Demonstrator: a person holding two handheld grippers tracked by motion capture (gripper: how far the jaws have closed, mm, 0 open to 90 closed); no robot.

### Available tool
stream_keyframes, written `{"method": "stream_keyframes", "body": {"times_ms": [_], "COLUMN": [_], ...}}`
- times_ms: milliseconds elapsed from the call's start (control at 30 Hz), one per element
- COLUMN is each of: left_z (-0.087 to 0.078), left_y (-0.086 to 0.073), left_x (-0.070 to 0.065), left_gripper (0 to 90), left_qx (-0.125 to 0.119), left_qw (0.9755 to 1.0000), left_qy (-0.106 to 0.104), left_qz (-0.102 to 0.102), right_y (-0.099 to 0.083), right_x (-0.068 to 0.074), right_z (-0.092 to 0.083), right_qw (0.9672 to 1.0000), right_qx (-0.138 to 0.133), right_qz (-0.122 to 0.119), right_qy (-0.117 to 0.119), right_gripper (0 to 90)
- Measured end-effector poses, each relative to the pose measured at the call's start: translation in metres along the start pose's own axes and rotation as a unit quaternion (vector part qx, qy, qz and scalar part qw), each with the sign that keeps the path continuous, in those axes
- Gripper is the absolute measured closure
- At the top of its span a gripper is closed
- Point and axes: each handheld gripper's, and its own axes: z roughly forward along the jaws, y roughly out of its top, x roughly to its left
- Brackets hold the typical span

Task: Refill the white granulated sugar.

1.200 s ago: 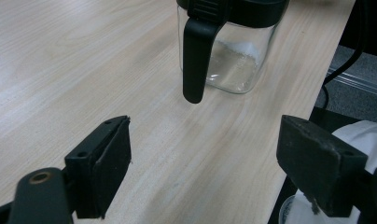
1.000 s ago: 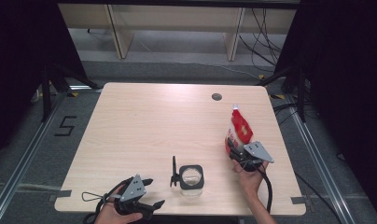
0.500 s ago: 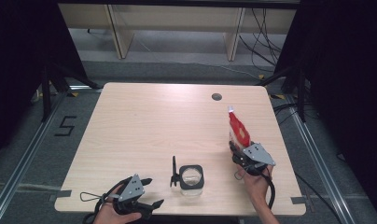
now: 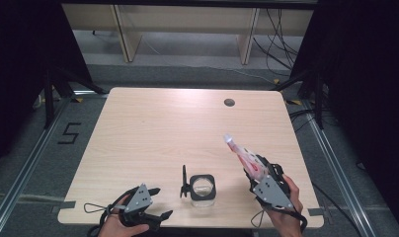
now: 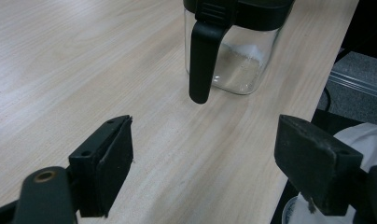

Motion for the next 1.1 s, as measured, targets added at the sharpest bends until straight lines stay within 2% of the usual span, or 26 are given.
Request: {"method": "stream_keyframes", "body": {"times_ms": [133,200,233,267,300,367,433,467,500,533,600,633,667,700,733,767,800,833,867,900,933,967,1000,1033,1067,1100], "left_z": [0.000,0.001,0.001,0.002,0.000,0.001,0.000,0.000,0.000,0.000,0.000,0.000,0.000,-0.001,-0.001,-0.001,0.000,-0.001,-0.001,-0.001,0.000,0.000,0.000,-0.001,0.000,0.000], "left_y": [0.001,0.000,0.000,-0.001,0.000,-0.001,0.000,0.000,0.000,0.000,0.000,0.000,0.000,0.000,0.000,-0.001,0.000,0.000,0.000,-0.001,-0.002,-0.002,-0.001,0.000,0.000,-0.001], "left_x": [0.001,0.000,0.000,0.000,0.002,0.001,0.002,0.002,0.002,0.002,0.002,0.002,0.003,0.003,0.004,0.003,0.003,0.004,0.005,0.005,0.004,0.005,0.004,0.004,0.005,0.004], "left_gripper": [19.3,19.2,19.3,19.3,19.3,19.3,19.3,19.3,19.3,19.3,19.3,19.3,19.3,19.3,19.3,19.3,19.3,19.3,19.3,19.3,19.3,19.4,19.4,19.4,19.4,19.4], "left_qx": [0.002,0.001,0.001,-0.003,0.004,-0.001,0.003,0.001,0.001,0.001,0.000,0.000,0.001,0.003,0.005,0.000,-0.004,-0.001,0.002,0.002,-0.003,-0.002,-0.005,-0.002,-0.006,0.000], "left_qw": [1.0000,1.0000,1.0000,1.0000,0.9999,1.0000,1.0000,1.0000,1.0000,1.0000,1.0000,1.0000,1.0000,1.0000,1.0000,1.0000,1.0000,1.0000,0.9999,1.0000,1.0000,1.0000,1.0000,1.0000,1.0000,1.0000], "left_qy": [-0.002,-0.001,0.000,-0.002,0.001,0.001,0.004,0.002,0.003,0.003,0.003,0.003,0.004,0.001,0.004,0.005,0.005,0.006,0.006,0.007,0.006,0.008,0.007,0.007,0.006,0.007], "left_qz": [0.007,0.002,0.006,0.001,0.016,-0.002,0.002,0.005,0.005,0.005,0.002,0.002,0.004,0.001,0.006,0.000,-0.001,0.003,0.008,0.002,-0.001,0.003,-0.001,0.000,0.003,0.000], "right_y": [0.010,0.014,0.016,0.018,0.020,0.023,0.029,0.033,0.030,0.030,0.031,0.033,0.033,0.030,0.033,0.028,0.034,0.032,0.028,0.031,0.032,0.032,0.029,0.030,0.030,0.029], "right_x": [0.006,0.009,0.009,0.012,0.013,0.017,0.016,0.014,0.020,0.021,0.023,0.022,0.023,0.025,0.022,0.026,0.022,0.024,0.027,0.026,0.026,0.027,0.029,0.029,0.029,0.029], "right_z": [-0.010,-0.013,-0.014,-0.015,-0.017,-0.021,-0.023,-0.023,-0.026,-0.026,-0.026,-0.025,-0.025,-0.026,-0.025,-0.027,-0.026,-0.027,-0.029,-0.029,-0.028,-0.029,-0.030,-0.029,-0.027,-0.026], "right_qw": [0.9972,0.9934,0.9883,0.9862,0.9805,0.9705,0.9555,0.9444,0.9577,0.9567,0.9490,0.9380,0.9343,0.9376,0.9207,0.9295,0.9038,0.9034,0.9116,0.8979,0.8915,0.8885,0.8974,0.8898,0.8839,0.8822], "right_qx": [0.018,0.031,0.036,0.044,0.050,0.059,0.058,0.048,0.068,0.067,0.073,0.071,0.076,0.082,0.076,0.086,0.079,0.083,0.100,0.097,0.092,0.097,0.105,0.107,0.089,0.087], "right_qz": [-0.073,-0.110,-0.147,-0.159,-0.190,-0.234,-0.289,-0.324,-0.278,-0.282,-0.305,-0.338,-0.346,-0.335,-0.379,-0.354,-0.415,-0.415,-0.393,-0.424,-0.438,-0.443,-0.423,-0.438,-0.454,-0.458], "right_qy": [0.005,0.010,0.014,0.010,0.012,0.008,0.016,0.025,0.026,0.029,0.031,0.035,0.039,0.044,0.054,0.059,0.066,0.067,0.069,0.069,0.072,0.073,0.068,0.072,0.069,0.067], "right_gripper": [47.1,47.1,47.1,47.2,47.2,47.3,47.4,47.4,47.5,47.5,47.5,47.6,47.6,47.6,47.6,47.7,47.7,47.8,47.8,47.8,47.9,47.9,48.0,48.1,48.2,48.3]}}
